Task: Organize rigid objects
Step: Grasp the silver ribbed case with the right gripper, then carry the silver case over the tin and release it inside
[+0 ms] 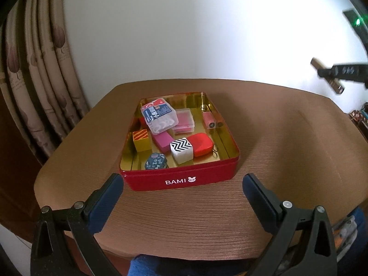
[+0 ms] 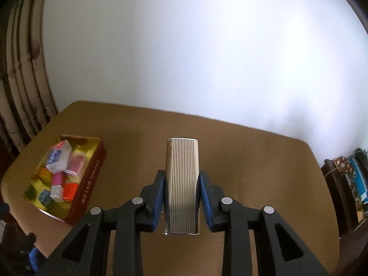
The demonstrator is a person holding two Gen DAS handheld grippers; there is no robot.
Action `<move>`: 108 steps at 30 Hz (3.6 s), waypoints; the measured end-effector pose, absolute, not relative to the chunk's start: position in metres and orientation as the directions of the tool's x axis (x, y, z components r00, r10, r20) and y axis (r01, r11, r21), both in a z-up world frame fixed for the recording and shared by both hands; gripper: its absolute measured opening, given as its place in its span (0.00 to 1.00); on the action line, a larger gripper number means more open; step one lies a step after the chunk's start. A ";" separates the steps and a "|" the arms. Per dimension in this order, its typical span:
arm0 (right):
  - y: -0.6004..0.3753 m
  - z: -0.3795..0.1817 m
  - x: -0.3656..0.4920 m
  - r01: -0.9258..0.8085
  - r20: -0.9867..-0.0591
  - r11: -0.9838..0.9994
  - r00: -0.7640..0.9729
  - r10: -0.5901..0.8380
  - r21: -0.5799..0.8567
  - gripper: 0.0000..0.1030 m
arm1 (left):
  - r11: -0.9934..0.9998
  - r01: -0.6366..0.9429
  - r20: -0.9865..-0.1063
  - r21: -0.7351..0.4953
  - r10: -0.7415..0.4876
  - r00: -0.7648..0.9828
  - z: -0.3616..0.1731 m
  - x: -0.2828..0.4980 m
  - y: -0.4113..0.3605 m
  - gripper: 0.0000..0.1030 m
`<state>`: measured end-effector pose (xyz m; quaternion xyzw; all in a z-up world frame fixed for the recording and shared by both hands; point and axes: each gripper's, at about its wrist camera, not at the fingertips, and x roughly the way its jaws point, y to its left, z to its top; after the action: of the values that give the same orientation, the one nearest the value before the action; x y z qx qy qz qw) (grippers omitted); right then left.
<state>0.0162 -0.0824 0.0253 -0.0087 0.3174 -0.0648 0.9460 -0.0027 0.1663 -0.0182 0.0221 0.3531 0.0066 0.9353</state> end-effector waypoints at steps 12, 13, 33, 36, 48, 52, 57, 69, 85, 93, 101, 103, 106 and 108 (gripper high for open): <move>-0.069 0.080 -0.020 0.105 -0.528 0.990 0.837 -0.140 -0.097 0.28 | 0.998 -0.014 -0.662 0.068 0.056 0.748 -0.016 -0.006 0.168 1.00; -0.067 0.083 -0.020 0.102 -0.525 0.990 0.840 -0.140 -0.100 0.28 | 0.998 -0.019 -0.662 0.066 0.058 0.747 -0.016 -0.006 0.170 1.00; 0.034 0.105 0.002 -0.032 -0.514 0.985 0.856 -0.061 -0.172 0.28 | 0.961 -0.270 -0.629 -0.055 0.176 0.757 0.012 -0.028 0.243 1.00; 0.054 0.102 0.009 -0.066 -0.525 0.983 0.851 -0.035 -0.173 0.29 | 0.946 -0.309 -0.641 -0.098 0.178 0.747 0.012 -0.032 0.258 1.00; 0.122 0.071 0.044 -0.165 -0.590 0.971 0.807 0.032 -0.174 0.29 | 0.890 -0.397 -0.662 -0.223 0.161 0.732 0.005 -0.035 0.298 1.00; 0.135 0.057 0.057 -0.178 -0.615 0.970 0.787 0.039 -0.166 0.29 | 0.880 -0.411 -0.669 -0.236 0.160 0.726 0.002 -0.032 0.306 0.99; 0.142 0.036 0.076 -0.189 -0.648 0.968 0.761 0.039 -0.163 0.29 | 0.863 -0.432 -0.687 -0.261 0.149 0.712 -0.004 -0.029 0.316 0.99; 0.142 -0.025 0.112 -0.205 -0.724 0.965 0.690 0.021 -0.167 0.29 | 0.864 -0.423 -0.710 -0.274 0.115 0.695 -0.015 -0.018 0.318 0.99; 0.148 -0.085 0.143 -0.220 -0.794 0.963 0.608 0.011 -0.156 0.29 | 0.865 -0.415 -0.741 -0.281 0.079 0.667 -0.027 -0.004 0.318 0.99; 0.155 -0.098 0.151 -0.227 -0.807 0.961 0.590 0.009 -0.155 0.29 | 0.860 -0.421 -0.750 -0.290 0.069 0.658 -0.031 -0.001 0.321 0.99; 0.160 -0.104 0.152 -0.231 -0.813 0.960 0.582 0.003 -0.161 0.30 | 0.855 -0.424 -0.754 -0.299 0.060 0.654 -0.033 -0.001 0.319 0.99; 0.161 -0.109 0.153 -0.231 -0.820 0.959 0.573 -0.005 -0.167 0.30 | 0.858 -0.421 -0.753 -0.293 0.065 0.655 -0.032 -0.001 0.318 0.99; 0.161 -0.111 0.153 -0.237 -0.824 0.958 0.566 0.003 -0.159 0.32 | 0.859 -0.421 -0.753 -0.291 0.065 0.655 -0.033 -0.001 0.317 0.99; 0.162 -0.109 0.150 -0.239 -0.820 0.956 0.573 -0.003 -0.170 0.38 | 0.861 -0.421 -0.753 -0.287 0.069 0.655 -0.033 0.000 0.315 0.99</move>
<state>0.1496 0.1623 -0.1094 -0.1323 0.4574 0.0673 0.8768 -0.0001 0.3154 -0.0328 -0.2245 0.3918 0.1388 0.8814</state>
